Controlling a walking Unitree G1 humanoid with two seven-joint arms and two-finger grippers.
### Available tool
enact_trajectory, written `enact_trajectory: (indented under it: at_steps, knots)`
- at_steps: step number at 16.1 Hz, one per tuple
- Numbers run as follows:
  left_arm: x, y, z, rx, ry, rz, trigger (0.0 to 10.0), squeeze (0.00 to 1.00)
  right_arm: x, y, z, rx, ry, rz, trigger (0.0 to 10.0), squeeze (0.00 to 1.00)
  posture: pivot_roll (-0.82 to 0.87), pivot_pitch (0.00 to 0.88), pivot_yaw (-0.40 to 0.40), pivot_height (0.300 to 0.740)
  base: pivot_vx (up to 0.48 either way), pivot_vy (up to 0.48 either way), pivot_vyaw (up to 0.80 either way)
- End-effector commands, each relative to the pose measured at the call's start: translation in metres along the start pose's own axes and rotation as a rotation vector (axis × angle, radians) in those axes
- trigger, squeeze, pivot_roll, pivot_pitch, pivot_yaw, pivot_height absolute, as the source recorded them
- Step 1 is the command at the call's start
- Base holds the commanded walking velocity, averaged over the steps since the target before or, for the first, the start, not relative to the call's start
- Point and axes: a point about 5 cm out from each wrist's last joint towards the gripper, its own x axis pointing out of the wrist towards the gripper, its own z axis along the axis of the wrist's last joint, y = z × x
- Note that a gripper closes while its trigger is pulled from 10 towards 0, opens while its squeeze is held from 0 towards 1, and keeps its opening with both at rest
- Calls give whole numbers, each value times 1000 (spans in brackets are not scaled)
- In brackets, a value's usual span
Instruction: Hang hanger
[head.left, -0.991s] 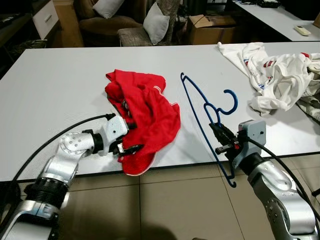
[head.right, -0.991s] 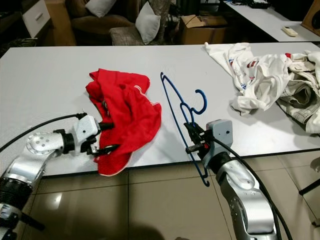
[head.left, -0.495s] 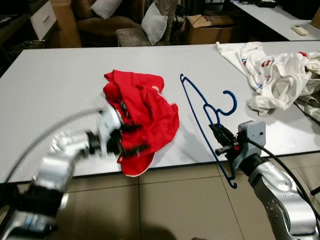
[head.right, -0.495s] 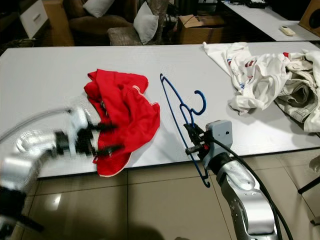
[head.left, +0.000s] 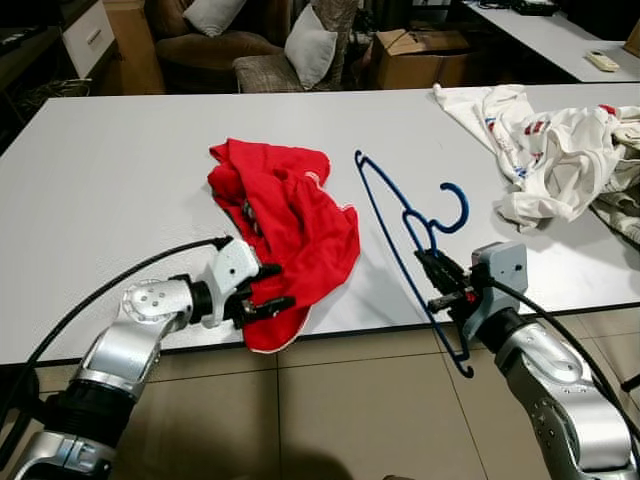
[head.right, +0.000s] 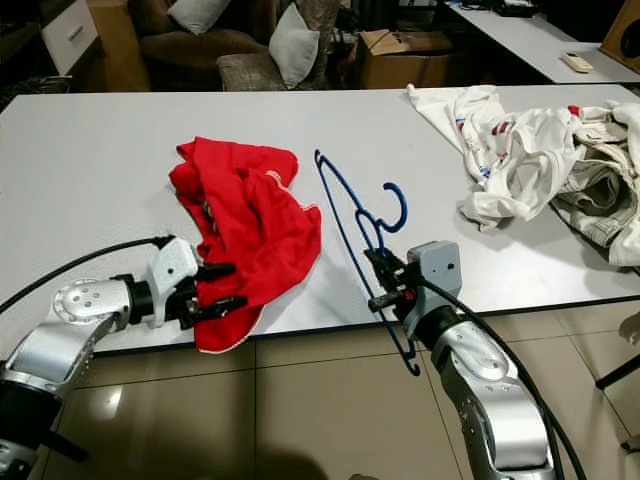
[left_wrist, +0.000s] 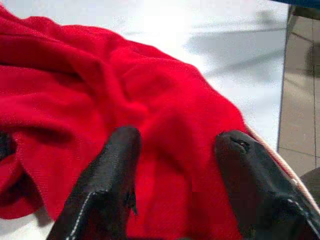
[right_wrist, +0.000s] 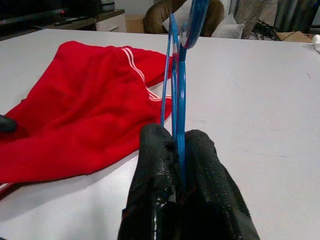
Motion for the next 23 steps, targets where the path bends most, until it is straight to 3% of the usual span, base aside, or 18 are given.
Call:
enact_trajectory:
  at_steps: [1,2,3,4,5,7,8,11,12,13,15,16,17,18,19,20,21,23]
  knots:
    - [1,-5,5,6,-28,-39,0,0,0,0,1,-11,2,9,10000,0,-167,0,2,740,0,0,0]
    - [2,-5,6,-1,-38,-40,0,0,0,0,1,-11,3,8,10000,0,-167,0,2,740,0,0,0]
    - [2,-5,7,-9,-54,-36,784,0,0,0,1,-12,4,8,10000,0,-167,0,2,740,0,0,0]
    - [2,-5,11,-6,-92,-19,9294,0,0,0,1,-13,5,11,10000,0,-167,0,2,740,0,0,0]
    - [2,-6,15,-17,-125,-31,10000,0,0,0,1,-14,6,12,10000,0,-167,0,1,740,0,0,0]
    - [2,-14,17,-31,-136,-107,10000,0,0,1,0,-19,8,15,10000,0,-166,0,1,740,0,0,0]
    - [1,-16,13,-26,-105,-129,10000,1000,1,1,0,-21,9,17,10000,0,-167,0,1,740,0,0,0]
    - [2,-14,0,71,-3,-91,10000,1000,2,1,1,-25,10,20,10000,0,-167,0,-2,740,0,0,0]
    - [3,-13,-2,81,9,-78,10000,604,2,1,1,-26,10,21,10000,0,-167,0,-3,740,0,0,0]
    - [4,-9,-5,113,50,-28,10000,0,2,1,1,-28,11,22,10000,0,-167,0,-4,740,0,0,0]
    - [4,-7,-8,137,71,-14,9490,0,3,1,1,-30,10,22,10000,0,-167,0,-4,740,0,0,0]
    - [5,-5,-7,149,69,-2,5137,0,3,1,1,-30,10,23,10000,0,-167,0,-4,740,0,0,0]
    - [5,-4,-6,155,59,10,4118,0,3,1,1,-30,9,23,10000,0,-167,0,-3,740,0,0,0]
    - [6,-3,-5,149,46,12,1608,0,3,1,1,-30,8,23,10000,0,-166,0,-3,740,0,0,0]
    - [6,-3,-4,142,33,8,706,0,3,1,1,-30,8,23,10000,0,-166,0,-2,740,0,0,0]
    - [7,-3,-3,132,17,-2,863,0,3,1,1,-30,7,23,10000,0,-166,0,-1,740,0,0,0]
    - [7,-5,-3,124,9,-15,2000,0,3,1,1,-31,7,23,10000,0,-167,0,0,740,0,0,0]
    - [7,-7,-5,112,11,-38,2314,0,3,1,1,-30,6,22,10000,0,-167,0,2,740,0,0,0]
